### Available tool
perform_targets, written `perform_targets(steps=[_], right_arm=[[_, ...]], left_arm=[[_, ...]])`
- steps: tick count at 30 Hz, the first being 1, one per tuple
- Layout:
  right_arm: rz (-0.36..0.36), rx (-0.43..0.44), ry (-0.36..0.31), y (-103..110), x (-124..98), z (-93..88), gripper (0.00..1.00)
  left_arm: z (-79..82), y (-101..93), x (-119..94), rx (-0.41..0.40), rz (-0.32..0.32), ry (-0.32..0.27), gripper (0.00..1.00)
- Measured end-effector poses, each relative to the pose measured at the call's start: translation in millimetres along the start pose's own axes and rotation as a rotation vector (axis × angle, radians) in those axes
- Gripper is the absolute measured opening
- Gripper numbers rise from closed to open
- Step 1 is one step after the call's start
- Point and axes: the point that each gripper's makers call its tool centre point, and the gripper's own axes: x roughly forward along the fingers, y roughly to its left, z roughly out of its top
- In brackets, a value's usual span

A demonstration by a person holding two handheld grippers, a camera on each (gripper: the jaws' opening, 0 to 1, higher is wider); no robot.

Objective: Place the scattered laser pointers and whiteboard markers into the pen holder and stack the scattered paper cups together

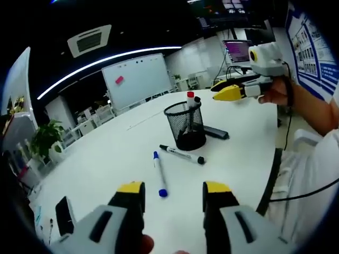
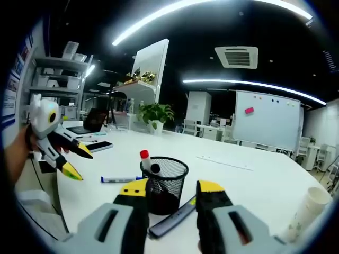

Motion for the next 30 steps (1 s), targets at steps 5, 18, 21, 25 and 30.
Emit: perform_targets(steps=[5, 18, 21, 25, 30], right_arm=[[0.005, 0.001, 0.007, 1, 0, -2.4, 0.33], [-0.030, 0.011, -0.009, -10, -5, 1.1, 0.35], [-0.024, 0.012, -0.009, -9, -6, 0.9, 0.34], [-0.018, 0.009, -0.005, -8, -7, -0.4, 0.33], [-0.011, 0.014, -0.003, -7, -7, -1.8, 0.32]], left_arm=[[2.8, 4.7, 1, -0.031, 0.026, -0.024, 0.44], [-7.5, 24.1, 11, -0.127, 0.098, -0.033, 0.44], [-10.6, 24.5, 14, -0.126, 0.099, -0.027, 0.44], [-17.2, 29.4, 19, -0.137, 0.120, -0.019, 0.44], [-23.5, 33.9, 26, -0.149, 0.121, -0.013, 0.44]])
